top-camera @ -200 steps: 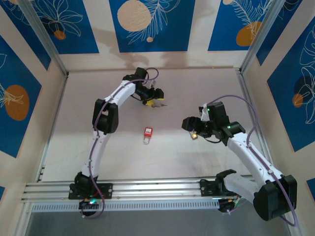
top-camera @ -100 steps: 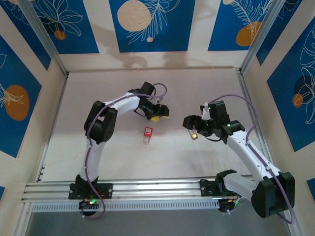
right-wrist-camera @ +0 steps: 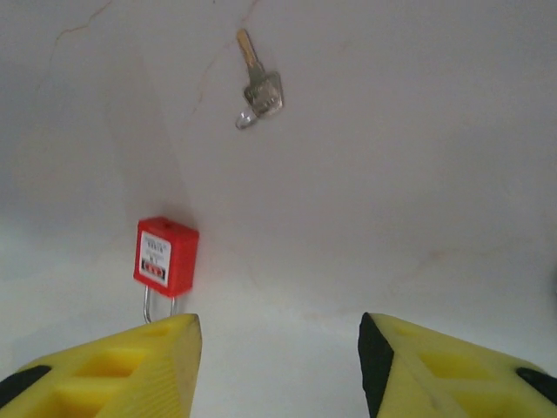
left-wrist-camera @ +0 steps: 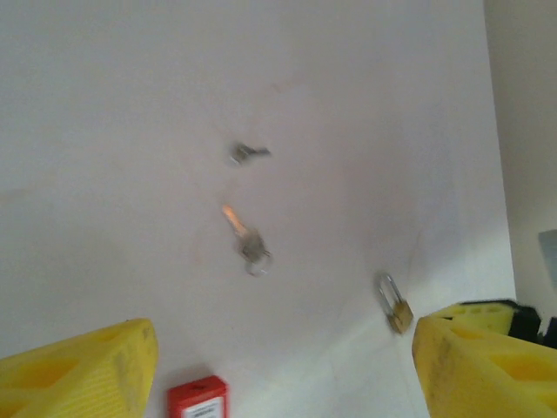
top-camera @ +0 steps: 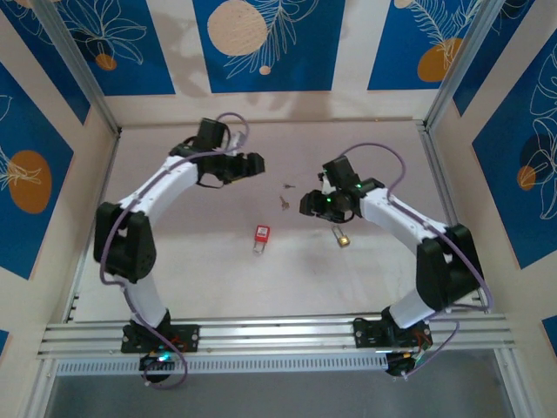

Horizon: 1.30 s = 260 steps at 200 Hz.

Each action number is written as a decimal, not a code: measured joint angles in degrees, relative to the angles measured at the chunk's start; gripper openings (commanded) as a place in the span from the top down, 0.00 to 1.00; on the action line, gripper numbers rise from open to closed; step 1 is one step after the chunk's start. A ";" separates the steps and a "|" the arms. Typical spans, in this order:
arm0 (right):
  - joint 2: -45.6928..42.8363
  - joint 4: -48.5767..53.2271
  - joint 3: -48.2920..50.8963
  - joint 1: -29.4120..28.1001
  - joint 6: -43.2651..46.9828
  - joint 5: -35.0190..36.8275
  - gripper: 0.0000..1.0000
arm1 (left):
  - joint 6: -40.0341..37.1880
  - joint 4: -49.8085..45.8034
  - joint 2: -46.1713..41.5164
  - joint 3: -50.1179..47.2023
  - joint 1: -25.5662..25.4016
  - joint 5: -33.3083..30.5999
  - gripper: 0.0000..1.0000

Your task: Unlock with the key

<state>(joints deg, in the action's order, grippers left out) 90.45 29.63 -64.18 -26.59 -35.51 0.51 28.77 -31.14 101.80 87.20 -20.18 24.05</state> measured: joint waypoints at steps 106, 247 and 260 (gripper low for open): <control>30.80 12.11 -31.54 -5.73 -3.72 14.29 0.62 | -3.65 -3.82 -4.90 -9.55 1.90 -10.86 0.21; 36.87 15.85 -35.69 -7.43 -4.07 14.43 0.84 | -3.80 -3.61 -5.31 -9.57 1.90 -10.75 0.22; 36.81 15.39 -35.39 -7.43 -4.26 14.43 0.88 | -3.80 -3.61 -5.31 -9.57 1.90 -10.62 0.22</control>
<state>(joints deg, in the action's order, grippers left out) 127.26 45.01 -99.57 -34.02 -39.77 14.94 24.97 -34.74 96.49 77.62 -18.28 13.43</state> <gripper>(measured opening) 0.157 0.782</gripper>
